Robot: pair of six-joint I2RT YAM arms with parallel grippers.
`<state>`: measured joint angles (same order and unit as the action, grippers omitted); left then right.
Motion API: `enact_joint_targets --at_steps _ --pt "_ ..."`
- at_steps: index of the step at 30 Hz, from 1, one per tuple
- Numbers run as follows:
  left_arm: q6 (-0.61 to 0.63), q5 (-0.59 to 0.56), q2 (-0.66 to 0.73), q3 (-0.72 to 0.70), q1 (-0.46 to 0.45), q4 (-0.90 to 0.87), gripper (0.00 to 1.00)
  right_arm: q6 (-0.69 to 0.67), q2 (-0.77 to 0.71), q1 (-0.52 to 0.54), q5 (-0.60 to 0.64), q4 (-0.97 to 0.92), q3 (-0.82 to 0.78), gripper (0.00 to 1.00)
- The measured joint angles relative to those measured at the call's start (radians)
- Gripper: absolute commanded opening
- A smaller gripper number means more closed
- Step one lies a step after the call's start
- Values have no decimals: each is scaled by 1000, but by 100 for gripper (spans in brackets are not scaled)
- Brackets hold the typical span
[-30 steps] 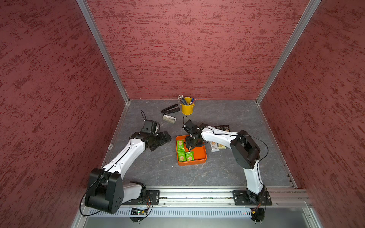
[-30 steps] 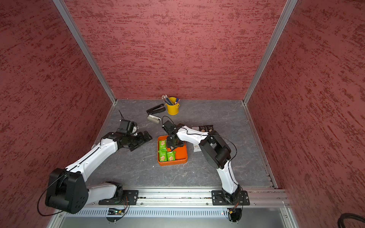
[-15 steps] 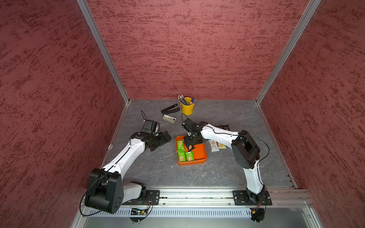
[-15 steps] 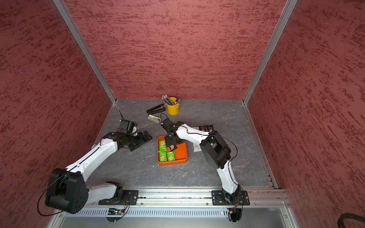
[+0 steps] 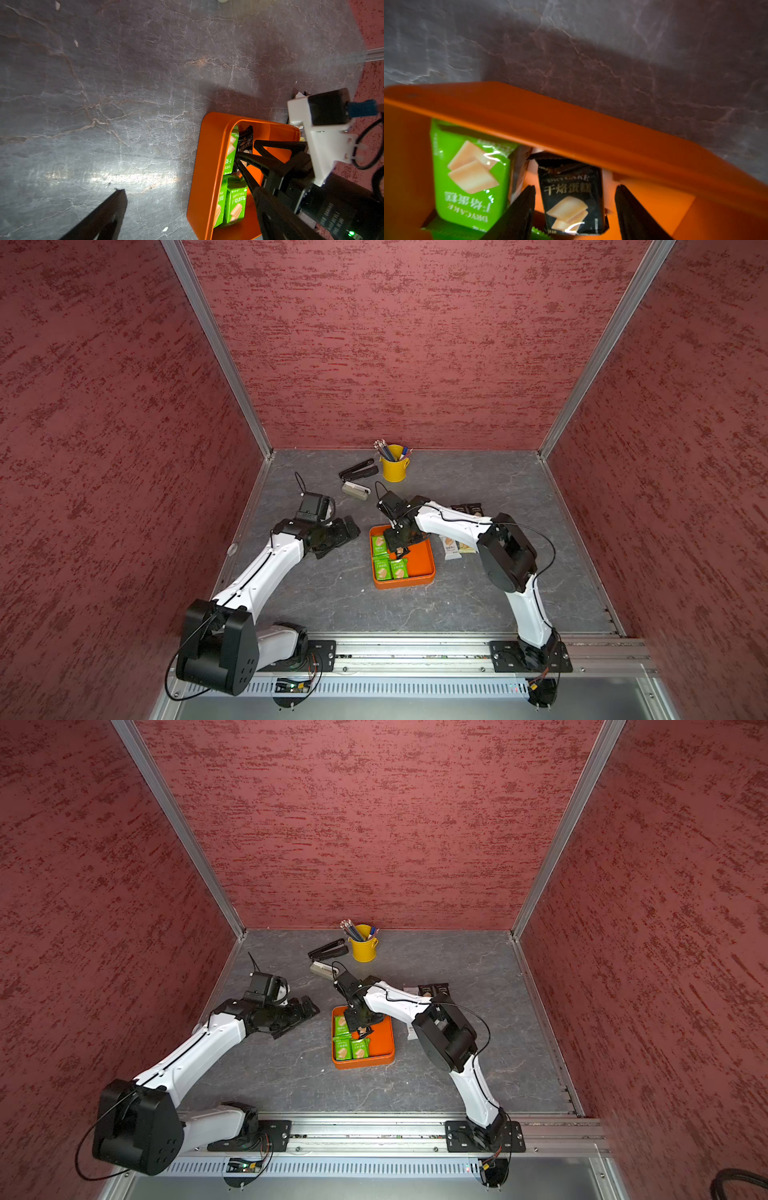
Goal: Take the cookies out of the storage box
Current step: Pick up the cookie from the storage box.
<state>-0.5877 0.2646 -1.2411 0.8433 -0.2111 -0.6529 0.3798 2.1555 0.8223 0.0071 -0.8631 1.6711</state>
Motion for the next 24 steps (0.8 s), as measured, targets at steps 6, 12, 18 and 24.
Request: enact_joint_targets --at_steps 6,12,18,24 --pt "-1 0 0 -10 0 -3 100 -3 4 3 16 -9 0 60" --pt "-10 0 23 -32 0 -5 100 -3 16 8 31 -27 0 49" --pt "-10 0 45 -45 0 -10 100 -2 18 8 40 -31 0 42" --pt "-9 11 46 -45 1 -15 100 22 6 8 38 -39 0 38"
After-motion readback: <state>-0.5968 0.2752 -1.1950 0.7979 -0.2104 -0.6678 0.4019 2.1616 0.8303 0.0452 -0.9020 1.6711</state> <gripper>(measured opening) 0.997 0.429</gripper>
